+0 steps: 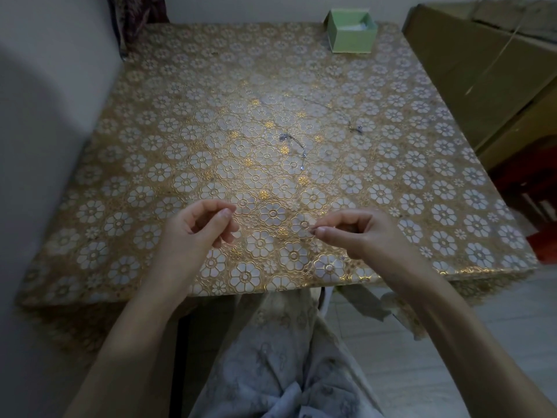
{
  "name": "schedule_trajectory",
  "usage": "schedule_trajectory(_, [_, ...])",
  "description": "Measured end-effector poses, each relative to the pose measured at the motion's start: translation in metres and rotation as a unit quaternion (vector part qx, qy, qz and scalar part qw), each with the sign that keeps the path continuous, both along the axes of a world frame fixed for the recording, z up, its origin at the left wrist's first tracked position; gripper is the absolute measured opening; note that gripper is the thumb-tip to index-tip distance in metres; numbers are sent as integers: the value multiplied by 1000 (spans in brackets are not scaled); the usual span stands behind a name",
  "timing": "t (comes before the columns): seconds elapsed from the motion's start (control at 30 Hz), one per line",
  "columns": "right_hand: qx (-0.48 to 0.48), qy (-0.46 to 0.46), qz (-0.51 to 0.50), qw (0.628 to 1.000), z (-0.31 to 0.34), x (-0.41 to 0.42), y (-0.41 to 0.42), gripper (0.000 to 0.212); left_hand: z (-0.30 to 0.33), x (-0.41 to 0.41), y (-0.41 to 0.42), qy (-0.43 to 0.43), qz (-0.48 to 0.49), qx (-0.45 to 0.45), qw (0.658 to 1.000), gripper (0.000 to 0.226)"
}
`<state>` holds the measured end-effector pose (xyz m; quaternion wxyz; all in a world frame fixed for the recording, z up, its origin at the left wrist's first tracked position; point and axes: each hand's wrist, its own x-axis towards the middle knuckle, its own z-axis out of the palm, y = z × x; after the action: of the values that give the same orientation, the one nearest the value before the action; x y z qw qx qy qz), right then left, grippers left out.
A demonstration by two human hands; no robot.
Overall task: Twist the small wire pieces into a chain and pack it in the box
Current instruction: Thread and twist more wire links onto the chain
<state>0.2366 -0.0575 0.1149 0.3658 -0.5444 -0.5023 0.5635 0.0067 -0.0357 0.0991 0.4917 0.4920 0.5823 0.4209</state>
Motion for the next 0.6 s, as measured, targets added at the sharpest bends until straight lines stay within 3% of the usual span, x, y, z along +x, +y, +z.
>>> schedule_trajectory(0.17, [-4,-32,-2,999,-1,-4,1,7,-11,-1,2,259,-93,-4,961,13])
schedule_trajectory(0.27, [2,-47,11,999,-2,-7,4,9,-11,12,-1,314,-89,50,944,15])
schedule_trajectory(0.37, [11,-38,22,999,-2,-10,5,8,-1,31,-8,222,-141,99,960,20])
schedule_trajectory(0.47, [27,0,33,999,0,-11,5,6,9,46,-14,49,-246,11,968,32])
schedule_trajectory(0.6, [43,32,26,998,5,-7,2,7,14,51,-15,42,-239,30,970,27])
